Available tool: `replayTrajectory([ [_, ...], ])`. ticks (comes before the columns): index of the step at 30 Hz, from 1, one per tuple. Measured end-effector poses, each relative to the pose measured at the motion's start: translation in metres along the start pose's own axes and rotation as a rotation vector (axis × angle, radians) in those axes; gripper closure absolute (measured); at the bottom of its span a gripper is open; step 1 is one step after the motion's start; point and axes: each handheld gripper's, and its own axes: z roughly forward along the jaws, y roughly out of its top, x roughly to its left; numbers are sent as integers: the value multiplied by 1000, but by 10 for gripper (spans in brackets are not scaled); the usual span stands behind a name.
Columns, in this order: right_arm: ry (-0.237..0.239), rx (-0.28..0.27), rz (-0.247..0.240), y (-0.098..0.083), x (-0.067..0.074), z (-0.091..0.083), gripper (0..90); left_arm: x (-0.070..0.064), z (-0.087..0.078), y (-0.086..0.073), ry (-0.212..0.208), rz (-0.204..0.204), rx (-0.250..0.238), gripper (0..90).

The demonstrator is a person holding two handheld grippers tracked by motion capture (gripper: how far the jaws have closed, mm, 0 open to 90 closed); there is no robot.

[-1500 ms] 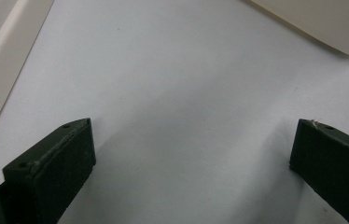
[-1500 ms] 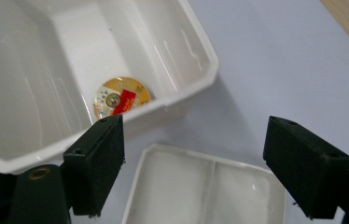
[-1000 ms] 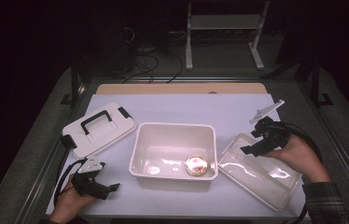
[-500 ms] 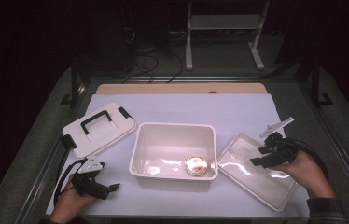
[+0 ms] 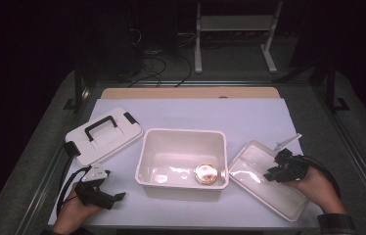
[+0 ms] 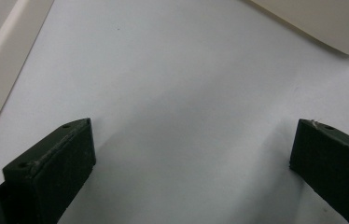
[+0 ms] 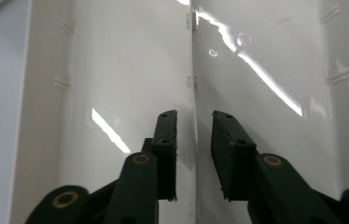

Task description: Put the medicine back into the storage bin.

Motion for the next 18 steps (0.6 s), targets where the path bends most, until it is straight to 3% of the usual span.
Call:
replayTrajectory([
  [5,3,15,-1,-2,0,6,877,0,0,0,0,1,0,0],
  [11,4,21,-18,0,0,4,890,0,0,0,0,0,0,0],
  [18,19,-13,-23,9,-4,-16,891,0,0,0,1,-1,-1,0],
])
